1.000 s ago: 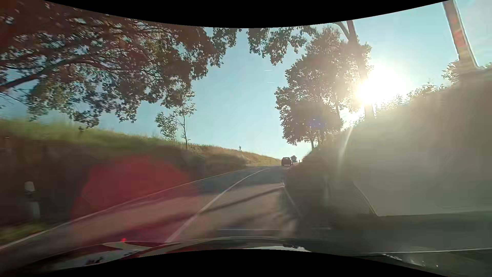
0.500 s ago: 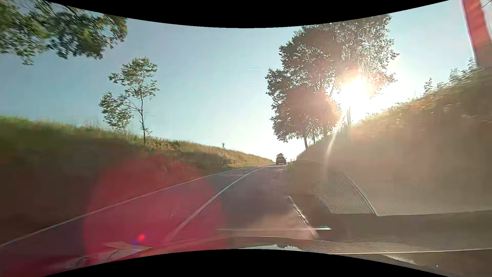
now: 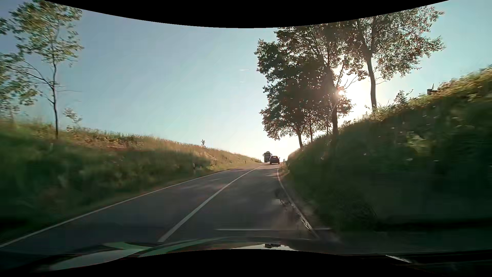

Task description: Follow the waypoints while adhering to traffic rules and regulations

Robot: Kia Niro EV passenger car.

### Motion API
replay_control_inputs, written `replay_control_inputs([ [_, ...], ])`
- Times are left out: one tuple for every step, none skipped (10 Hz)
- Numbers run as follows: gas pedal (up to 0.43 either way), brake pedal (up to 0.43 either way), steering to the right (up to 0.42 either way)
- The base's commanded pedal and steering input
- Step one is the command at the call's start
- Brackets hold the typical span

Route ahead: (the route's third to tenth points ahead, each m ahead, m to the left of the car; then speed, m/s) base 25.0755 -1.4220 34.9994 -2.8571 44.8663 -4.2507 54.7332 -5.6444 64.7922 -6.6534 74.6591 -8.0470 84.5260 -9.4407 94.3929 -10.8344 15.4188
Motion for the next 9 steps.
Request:
replay_control_inputs([
  [0.299, 0.0, 0.03],
  [0.299, 0.0, 0.029],
  [0.299, 0.0, 0.028],
  [0.299, 0.0, 0.027],
  [0.299, 0.0, 0.026],
  [0.299, 0.0, 0.026],
  [0.319, 0.0, 0.024],
  [0.319, 0.0, 0.023],
  [0.319, 0.0, 0.022],
])
